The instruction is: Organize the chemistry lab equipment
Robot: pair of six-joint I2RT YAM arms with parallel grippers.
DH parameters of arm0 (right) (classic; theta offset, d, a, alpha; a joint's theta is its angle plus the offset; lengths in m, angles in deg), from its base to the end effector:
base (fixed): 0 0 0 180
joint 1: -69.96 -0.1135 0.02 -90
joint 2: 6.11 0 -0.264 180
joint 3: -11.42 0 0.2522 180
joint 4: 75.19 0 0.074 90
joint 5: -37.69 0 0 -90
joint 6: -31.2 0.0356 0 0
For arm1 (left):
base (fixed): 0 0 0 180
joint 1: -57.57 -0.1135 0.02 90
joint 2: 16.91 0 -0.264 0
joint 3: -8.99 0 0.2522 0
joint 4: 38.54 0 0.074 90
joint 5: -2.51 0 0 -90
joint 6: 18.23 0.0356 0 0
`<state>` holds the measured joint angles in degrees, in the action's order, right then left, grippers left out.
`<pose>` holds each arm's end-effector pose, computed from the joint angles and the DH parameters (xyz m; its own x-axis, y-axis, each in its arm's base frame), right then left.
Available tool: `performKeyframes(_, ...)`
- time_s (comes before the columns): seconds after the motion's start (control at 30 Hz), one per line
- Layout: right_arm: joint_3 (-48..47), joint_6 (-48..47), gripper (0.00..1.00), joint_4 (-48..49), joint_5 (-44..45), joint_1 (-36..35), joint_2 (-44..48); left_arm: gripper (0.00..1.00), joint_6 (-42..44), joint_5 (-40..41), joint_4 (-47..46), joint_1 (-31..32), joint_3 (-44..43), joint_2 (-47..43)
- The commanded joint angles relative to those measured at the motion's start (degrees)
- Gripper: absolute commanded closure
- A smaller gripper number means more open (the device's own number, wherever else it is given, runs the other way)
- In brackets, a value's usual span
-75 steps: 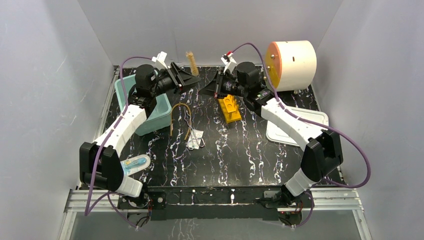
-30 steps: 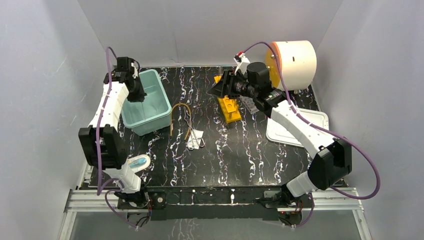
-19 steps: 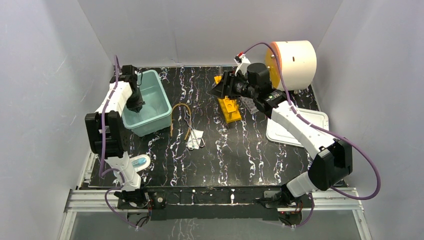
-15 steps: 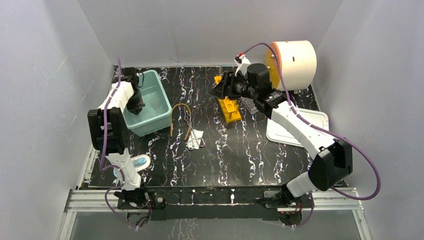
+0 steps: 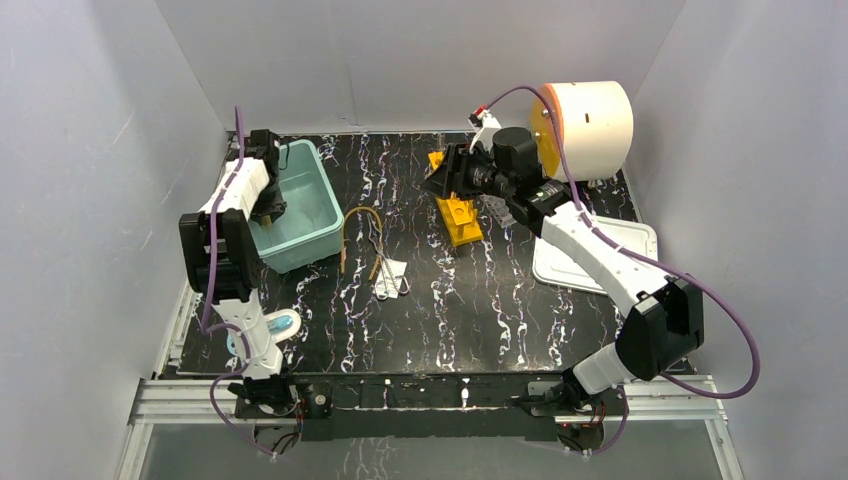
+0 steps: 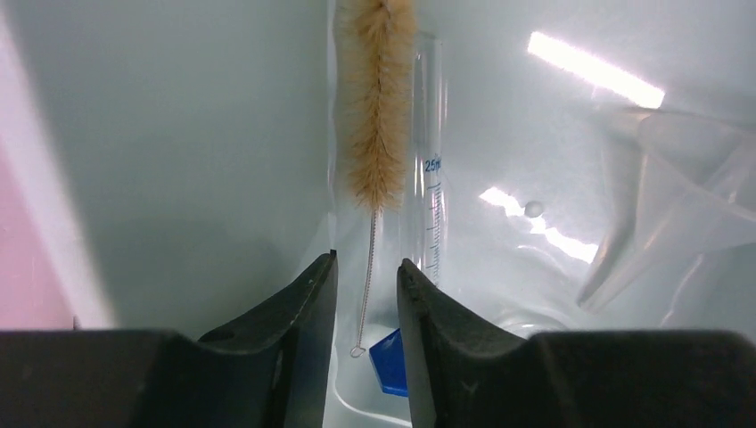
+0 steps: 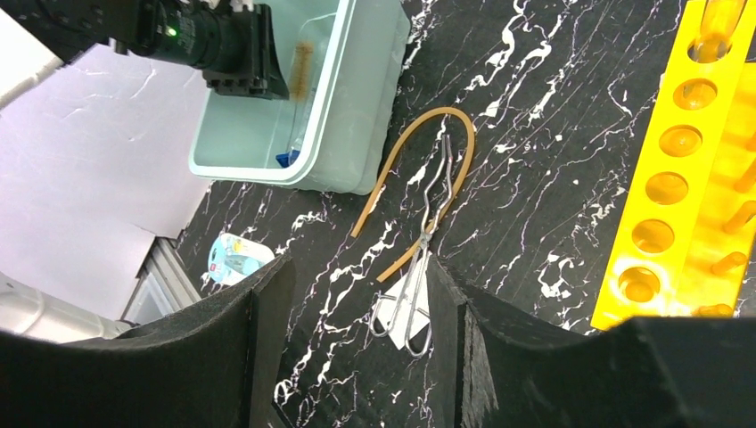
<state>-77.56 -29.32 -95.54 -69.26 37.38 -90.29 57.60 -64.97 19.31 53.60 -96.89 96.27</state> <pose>0.2882 0.1965 0.3683 -0.5666 0.1966 -0.8002 -0.5433 0.6411 0.5421 0.4170 0.0426 0.2272 -0.8227 -0.2838 -0.4925 -0.4393 0.8673 0.2341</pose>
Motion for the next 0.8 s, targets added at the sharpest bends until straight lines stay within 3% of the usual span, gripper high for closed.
performKeyframes(0.0,-2.8,-2.5,0.36,0.2,1.0,0.2,-0.9,0.67,-1.0,1.7,3.4,-0.2,-5.1,-2.4)
performKeyframes(0.23,-4.1,-4.6,0.36,-2.1,3.9,-2.4,-3.9,0.54,-2.7,-6.8,7.7,-0.2,-11.4,-9.1)
performKeyframes(0.37,-4.5,-8.1,0.36,-3.6,9.9,-6.6,-6.7,0.47,-3.0,-20.3,5.8,-0.2,-12.3,-14.4)
performKeyframes(0.53,-5.9,-12.6,0.35,-6.5,19.9,-13.5,-12.2,0.35,-4.7,-37.6,-1.0,-0.2,-6.8,-21.2)
performKeyframes(0.77,-10.3,-10.7,0.32,-11.2,22.4,-18.1,-21.8,0.16,-7.2,-42.4,-2.4,-0.2,-4.2,-23.9)
